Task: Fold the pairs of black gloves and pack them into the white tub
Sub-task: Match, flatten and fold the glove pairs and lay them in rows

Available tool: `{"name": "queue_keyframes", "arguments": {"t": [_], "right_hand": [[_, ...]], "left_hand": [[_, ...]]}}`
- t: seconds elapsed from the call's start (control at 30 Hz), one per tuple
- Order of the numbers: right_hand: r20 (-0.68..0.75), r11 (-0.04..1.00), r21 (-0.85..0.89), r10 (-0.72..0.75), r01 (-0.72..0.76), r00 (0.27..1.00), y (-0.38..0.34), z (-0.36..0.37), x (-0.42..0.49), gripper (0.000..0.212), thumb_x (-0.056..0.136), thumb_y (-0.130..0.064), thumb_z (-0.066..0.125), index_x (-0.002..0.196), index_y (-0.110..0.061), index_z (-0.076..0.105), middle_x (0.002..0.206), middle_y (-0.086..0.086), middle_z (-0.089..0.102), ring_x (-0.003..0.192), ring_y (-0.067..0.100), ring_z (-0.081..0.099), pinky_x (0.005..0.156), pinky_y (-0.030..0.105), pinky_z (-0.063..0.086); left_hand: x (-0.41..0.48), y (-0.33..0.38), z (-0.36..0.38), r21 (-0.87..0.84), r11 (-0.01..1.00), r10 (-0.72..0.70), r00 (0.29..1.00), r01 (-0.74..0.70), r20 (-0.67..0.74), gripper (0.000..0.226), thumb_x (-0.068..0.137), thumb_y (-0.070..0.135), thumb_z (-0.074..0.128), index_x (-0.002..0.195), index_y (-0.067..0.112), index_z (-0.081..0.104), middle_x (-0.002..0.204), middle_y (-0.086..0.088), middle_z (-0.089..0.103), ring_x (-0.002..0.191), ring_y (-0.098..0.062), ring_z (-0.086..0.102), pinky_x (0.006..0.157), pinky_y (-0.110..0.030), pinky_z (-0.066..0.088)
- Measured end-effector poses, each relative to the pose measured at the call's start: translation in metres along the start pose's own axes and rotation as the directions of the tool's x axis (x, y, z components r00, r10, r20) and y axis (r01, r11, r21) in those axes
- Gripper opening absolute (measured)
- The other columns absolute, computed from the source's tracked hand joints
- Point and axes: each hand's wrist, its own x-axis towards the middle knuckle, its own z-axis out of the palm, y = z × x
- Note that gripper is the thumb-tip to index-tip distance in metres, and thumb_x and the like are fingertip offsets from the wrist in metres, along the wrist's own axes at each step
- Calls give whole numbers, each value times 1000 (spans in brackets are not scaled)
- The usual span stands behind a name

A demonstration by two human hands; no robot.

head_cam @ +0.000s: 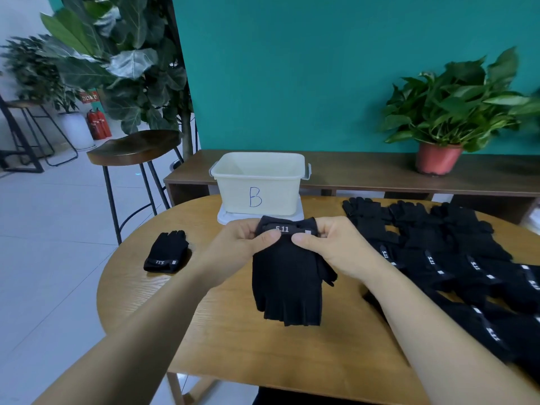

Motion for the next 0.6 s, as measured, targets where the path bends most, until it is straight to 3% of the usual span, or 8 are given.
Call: {"name": "queue_keyframes", "arguments": {"t": [0.13, 0.2, 0.27, 0.33, 0.4, 0.5, 0.53, 0.6], "right_hand": [[6, 988, -128, 91, -90, 996, 16, -8, 15, 10, 93, -9, 65, 89, -6, 74, 87, 10, 76, 85, 26, 73, 82, 45, 58], [-32, 969, -219, 108, -113, 994, 28, -11, 28, 12, 92, -10, 65, 85, -8, 75, 84, 11, 75, 81, 25, 72, 84, 50, 58], [-73, 943, -317, 79, -98, 994, 40, -15, 43, 13, 91, -14, 65, 86, -18, 77, 85, 5, 75, 85, 24, 71, 85, 52, 56], [-88, 864, -503, -64, 11, 994, 50, -20, 50, 22, 91, -18, 65, 95, -36, 77, 96, -13, 75, 99, 14, 67, 88, 41, 54], [-18, 684, -718, -206, 131, 978, 65, -22, 47, 30, 93, -19, 65, 109, -44, 72, 117, -21, 66, 119, 4, 54, 99, 31, 42], [148, 497, -844, -147, 202, 978, 102, -15, 22, 43, 90, -16, 67, 127, -39, 64, 141, -8, 55, 138, 12, 42, 109, 30, 29], [191, 456, -861, -120, 225, 974, 116, -11, 9, 49, 83, -14, 75, 125, -36, 66, 138, -7, 58, 136, 14, 46, 107, 30, 31], [230, 414, -875, -96, 249, 968, 138, -5, -16, 59, 58, -16, 90, 111, -36, 74, 122, -8, 69, 122, 12, 60, 96, 26, 43]], "left_hand": [[18, -23, -2, 81, 996, -28, 999, 32, -45, 22, 99, 7, 58, 119, 8, 66, 114, -3, 74, 110, -17, 68, 96, -30, 53], [31, -34, -2, 115, 992, -39, 992, 53, -117, 13, 97, 6, 61, 109, 8, 66, 103, -2, 76, 100, -18, 71, 90, -30, 55], [48, -41, -2, 223, 974, 3, 982, 40, -189, 5, 95, 8, 64, 97, 13, 64, 89, 2, 76, 87, -14, 71, 78, -24, 54], [59, -49, -3, 439, 898, 94, 970, 15, -226, 13, 91, 14, 68, 88, 24, 61, 84, 12, 73, 85, -6, 68, 77, -25, 51], [62, -66, -3, 608, 794, 137, 975, -1, -177, 22, 88, 22, 71, 81, 34, 55, 86, 21, 71, 91, 1, 64, 82, -24, 48], [40, -109, 7, 830, 552, 117, 993, -83, 22, 36, 83, 30, 74, 83, 42, 40, 101, 17, 72, 101, -5, 64, 106, -31, 40], [30, -124, 13, 862, 490, 108, 990, -129, 87, 41, 81, 30, 75, 85, 43, 37, 109, 15, 71, 109, -5, 63, 114, -38, 34], [12, -135, 21, 857, 491, 24, 985, -159, 170, 38, 82, 30, 73, 89, 44, 38, 134, 17, 59, 131, 1, 47, 123, -38, 15]]}}
